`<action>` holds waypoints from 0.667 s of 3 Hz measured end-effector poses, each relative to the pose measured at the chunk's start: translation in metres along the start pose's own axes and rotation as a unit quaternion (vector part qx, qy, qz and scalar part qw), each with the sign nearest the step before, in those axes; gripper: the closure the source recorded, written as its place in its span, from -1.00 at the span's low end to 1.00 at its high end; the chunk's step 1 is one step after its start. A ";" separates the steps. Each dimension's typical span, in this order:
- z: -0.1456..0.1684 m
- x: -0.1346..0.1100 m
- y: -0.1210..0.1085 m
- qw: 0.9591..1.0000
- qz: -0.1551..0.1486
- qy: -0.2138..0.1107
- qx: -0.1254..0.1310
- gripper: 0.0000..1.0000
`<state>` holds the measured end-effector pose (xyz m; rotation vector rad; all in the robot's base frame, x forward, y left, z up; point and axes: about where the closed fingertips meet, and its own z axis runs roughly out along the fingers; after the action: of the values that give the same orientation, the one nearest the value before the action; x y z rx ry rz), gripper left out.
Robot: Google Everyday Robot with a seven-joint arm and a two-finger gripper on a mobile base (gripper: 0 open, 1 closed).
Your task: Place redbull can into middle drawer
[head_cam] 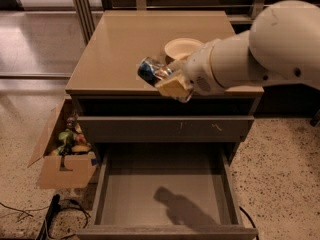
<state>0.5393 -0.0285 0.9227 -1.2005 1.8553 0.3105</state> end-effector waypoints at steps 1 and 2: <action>-0.027 0.037 0.047 1.000 0.008 0.001 0.019 1.00; -0.037 0.083 0.062 0.999 0.038 0.016 0.020 1.00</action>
Offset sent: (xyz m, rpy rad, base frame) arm -0.0511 -0.0119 -0.0189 0.0024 -0.0152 -0.0319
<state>0.4553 -0.0707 0.8648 -1.1161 1.9284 0.2973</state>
